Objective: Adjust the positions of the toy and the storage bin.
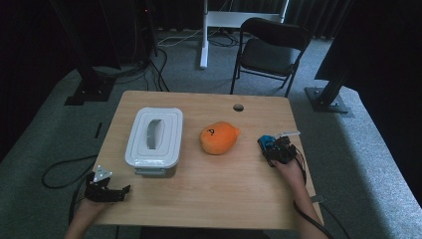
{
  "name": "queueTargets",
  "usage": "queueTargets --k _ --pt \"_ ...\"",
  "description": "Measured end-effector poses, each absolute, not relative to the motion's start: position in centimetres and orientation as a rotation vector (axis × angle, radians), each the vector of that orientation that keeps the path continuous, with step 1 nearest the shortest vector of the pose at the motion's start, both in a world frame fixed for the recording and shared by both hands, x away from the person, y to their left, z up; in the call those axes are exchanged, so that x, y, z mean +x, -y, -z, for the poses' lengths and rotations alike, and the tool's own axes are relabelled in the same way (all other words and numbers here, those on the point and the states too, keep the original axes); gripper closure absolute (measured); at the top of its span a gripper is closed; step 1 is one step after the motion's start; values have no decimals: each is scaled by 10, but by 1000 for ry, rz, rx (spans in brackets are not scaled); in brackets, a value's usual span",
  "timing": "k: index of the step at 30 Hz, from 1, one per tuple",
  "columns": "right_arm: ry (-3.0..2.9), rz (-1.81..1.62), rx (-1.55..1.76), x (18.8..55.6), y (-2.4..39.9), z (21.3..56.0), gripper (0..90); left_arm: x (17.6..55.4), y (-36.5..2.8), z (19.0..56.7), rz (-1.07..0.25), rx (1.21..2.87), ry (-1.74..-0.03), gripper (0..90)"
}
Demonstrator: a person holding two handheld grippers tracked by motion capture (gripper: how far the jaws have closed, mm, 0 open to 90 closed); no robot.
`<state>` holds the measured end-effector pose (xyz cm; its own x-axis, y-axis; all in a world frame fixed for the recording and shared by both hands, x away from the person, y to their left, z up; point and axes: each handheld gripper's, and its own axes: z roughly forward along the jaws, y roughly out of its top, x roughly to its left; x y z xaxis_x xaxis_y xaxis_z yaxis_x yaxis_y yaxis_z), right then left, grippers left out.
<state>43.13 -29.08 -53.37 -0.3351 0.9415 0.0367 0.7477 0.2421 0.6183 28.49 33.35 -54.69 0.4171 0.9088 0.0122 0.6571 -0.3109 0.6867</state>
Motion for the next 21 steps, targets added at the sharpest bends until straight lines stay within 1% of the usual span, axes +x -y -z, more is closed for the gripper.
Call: queueTargets --k 21 --pt "-2168 -747 1581 431 286 528 268 285 -334 547 -540 2071 -1321 2"
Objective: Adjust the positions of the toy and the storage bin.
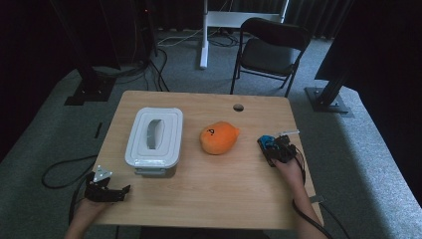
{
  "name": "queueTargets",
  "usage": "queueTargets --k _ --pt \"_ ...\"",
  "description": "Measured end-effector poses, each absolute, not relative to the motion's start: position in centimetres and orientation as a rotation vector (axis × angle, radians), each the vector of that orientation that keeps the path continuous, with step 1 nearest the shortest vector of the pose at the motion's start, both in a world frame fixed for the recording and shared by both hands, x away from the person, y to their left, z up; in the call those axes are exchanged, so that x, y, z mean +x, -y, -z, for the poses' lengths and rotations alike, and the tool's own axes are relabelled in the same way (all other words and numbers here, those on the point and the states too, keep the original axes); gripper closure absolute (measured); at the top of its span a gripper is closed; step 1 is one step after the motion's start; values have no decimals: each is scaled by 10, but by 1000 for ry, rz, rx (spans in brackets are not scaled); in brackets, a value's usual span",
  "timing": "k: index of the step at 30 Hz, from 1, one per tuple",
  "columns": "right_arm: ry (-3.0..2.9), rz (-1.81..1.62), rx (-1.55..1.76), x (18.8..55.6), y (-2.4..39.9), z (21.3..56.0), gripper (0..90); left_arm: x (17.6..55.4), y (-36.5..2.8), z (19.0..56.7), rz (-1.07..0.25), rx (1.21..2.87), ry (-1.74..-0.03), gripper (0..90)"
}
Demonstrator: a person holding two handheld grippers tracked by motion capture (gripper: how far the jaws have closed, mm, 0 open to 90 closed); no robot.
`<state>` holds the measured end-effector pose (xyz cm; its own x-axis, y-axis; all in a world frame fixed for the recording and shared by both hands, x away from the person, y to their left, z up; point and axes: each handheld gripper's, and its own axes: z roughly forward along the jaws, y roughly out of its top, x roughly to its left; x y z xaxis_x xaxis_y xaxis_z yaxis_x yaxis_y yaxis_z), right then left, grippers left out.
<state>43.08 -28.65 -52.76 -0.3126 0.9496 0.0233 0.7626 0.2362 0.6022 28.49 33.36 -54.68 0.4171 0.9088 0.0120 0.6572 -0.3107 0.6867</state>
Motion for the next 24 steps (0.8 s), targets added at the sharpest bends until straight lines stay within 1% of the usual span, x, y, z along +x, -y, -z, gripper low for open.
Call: queueTargets --k 14,24 --pt "-2146 -755 1617 424 288 514 269 285 -334 547 -540 2071 -1322 2" --pt "-2139 -753 1635 414 295 511 270 285 -334 547 -540 2071 -1321 2"
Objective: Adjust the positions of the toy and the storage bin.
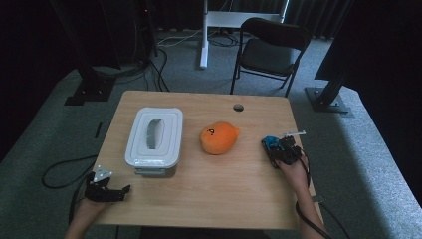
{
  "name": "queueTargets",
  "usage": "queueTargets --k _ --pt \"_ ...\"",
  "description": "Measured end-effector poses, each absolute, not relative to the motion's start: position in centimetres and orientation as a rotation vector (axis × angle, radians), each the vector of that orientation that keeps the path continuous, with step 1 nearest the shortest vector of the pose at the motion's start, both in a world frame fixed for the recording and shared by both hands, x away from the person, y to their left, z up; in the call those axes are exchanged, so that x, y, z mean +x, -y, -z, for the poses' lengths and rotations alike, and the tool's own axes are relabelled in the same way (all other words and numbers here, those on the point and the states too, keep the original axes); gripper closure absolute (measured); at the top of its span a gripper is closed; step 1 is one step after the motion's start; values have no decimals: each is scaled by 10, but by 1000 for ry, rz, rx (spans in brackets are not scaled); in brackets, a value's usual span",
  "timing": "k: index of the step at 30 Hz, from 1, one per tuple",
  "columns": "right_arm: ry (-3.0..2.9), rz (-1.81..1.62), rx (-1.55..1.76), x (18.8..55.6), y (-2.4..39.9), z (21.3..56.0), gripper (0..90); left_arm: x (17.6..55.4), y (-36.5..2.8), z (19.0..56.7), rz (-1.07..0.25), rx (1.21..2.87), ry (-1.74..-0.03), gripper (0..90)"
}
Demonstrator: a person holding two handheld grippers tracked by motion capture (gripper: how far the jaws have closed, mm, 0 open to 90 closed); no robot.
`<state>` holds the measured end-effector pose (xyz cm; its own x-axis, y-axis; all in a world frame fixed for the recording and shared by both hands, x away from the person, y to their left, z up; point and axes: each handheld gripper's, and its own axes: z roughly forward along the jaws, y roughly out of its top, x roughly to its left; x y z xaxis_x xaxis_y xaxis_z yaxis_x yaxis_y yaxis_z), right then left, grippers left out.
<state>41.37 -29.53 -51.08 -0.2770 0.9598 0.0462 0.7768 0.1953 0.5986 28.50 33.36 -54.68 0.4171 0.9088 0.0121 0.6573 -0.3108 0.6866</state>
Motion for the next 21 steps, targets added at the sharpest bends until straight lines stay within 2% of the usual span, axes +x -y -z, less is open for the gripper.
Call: queueTargets --k 21 --pt "-2065 -757 1699 365 326 503 270 285 -334 547 -540 2072 -1321 2"
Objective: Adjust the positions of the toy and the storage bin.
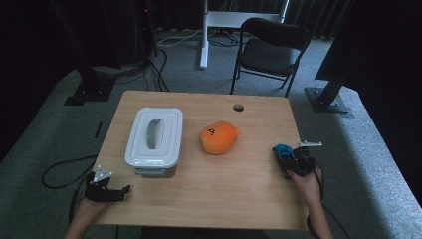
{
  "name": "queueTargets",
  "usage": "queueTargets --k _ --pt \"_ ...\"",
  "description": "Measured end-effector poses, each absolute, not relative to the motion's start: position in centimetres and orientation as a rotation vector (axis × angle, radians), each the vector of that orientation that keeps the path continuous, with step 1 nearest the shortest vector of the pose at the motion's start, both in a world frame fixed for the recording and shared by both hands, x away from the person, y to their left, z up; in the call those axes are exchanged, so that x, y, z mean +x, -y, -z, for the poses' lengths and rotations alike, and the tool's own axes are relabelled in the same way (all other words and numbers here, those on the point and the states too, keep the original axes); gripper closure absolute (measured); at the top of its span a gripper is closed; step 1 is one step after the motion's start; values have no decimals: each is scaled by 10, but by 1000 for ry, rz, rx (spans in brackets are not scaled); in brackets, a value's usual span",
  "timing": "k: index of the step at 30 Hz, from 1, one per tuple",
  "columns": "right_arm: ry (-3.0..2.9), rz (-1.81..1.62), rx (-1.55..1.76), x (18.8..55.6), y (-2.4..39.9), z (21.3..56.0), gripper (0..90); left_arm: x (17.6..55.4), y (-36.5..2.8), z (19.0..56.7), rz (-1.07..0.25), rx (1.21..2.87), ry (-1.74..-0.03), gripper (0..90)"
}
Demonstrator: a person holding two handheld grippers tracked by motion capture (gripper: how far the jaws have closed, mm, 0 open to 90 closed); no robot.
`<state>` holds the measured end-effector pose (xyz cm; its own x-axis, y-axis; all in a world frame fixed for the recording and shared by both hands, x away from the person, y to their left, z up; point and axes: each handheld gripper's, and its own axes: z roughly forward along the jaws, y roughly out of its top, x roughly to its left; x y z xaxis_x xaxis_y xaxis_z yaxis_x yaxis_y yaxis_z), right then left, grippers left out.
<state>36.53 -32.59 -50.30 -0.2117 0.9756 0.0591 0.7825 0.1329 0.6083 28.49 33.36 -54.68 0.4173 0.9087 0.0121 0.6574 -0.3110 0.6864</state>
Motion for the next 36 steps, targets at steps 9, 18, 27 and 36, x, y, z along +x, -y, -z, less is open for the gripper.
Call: queueTargets --k 9,18,27,36 --pt "-2027 -712 1720 339 337 501 270 284 -333 547 -541 2070 -1323 3" --pt "-1978 -646 1736 312 346 498 270 284 -334 547 -539 2072 -1323 2" --pt "-1979 -603 1757 321 348 509 270 284 -334 547 -539 2072 -1323 3" --pt "-1971 -583 1791 331 349 522 270 284 -334 547 -539 2072 -1323 3"
